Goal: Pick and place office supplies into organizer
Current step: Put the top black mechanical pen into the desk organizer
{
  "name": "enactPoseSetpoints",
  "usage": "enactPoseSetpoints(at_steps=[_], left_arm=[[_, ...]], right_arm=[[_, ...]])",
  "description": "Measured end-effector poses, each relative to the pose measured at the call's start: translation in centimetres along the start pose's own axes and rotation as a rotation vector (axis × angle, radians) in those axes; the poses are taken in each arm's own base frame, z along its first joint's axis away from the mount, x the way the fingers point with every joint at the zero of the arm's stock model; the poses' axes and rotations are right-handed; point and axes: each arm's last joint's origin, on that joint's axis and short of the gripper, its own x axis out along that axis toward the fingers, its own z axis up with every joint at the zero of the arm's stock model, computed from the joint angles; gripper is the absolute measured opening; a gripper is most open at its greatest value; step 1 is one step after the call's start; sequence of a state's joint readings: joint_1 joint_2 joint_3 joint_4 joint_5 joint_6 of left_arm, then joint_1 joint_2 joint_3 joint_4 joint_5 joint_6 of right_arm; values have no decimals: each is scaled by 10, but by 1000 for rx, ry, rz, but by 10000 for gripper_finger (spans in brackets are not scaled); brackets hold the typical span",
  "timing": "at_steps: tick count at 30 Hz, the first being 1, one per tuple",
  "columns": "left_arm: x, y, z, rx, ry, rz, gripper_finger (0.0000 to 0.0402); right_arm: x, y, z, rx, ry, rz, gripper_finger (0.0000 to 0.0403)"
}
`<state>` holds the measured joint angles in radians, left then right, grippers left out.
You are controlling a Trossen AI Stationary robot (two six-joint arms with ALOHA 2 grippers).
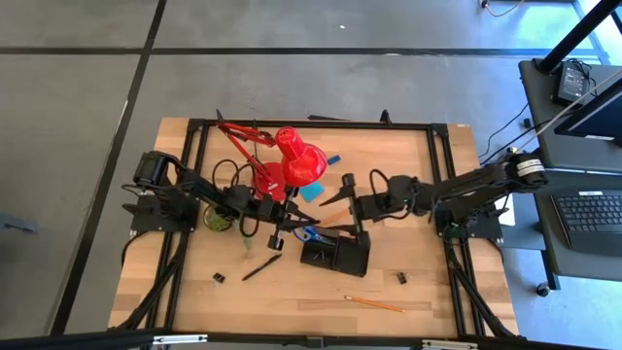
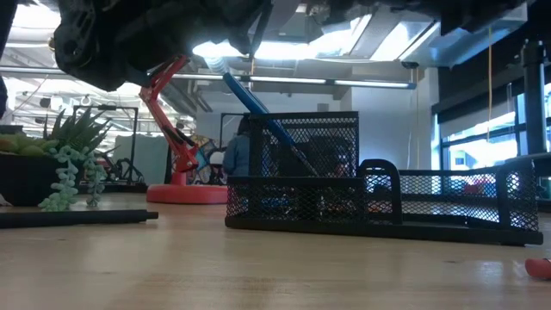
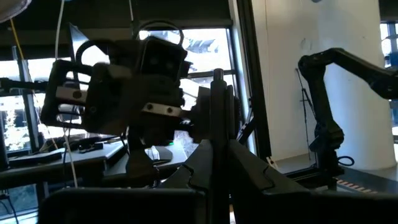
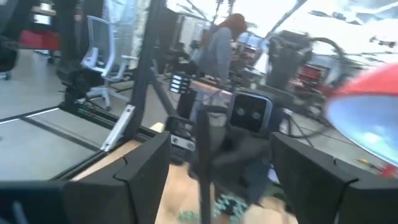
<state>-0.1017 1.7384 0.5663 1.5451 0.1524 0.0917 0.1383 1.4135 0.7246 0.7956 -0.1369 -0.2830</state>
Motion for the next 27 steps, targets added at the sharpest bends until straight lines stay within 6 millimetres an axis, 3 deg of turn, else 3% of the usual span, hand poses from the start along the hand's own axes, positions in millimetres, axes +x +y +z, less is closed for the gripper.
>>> enactPoseSetpoints(at_steps=[10,22,27], left_arm=[[0,0,-1,-2,13,-1,24],[0,0,-1,-1,14,-1,24],[0,0,-1,-1,12,-2,24]], right_arm=[[23,3,2,-7,-3,44,262],[23,5,3,16,-15,94,146],[23,4,3,17,-10,94,121]])
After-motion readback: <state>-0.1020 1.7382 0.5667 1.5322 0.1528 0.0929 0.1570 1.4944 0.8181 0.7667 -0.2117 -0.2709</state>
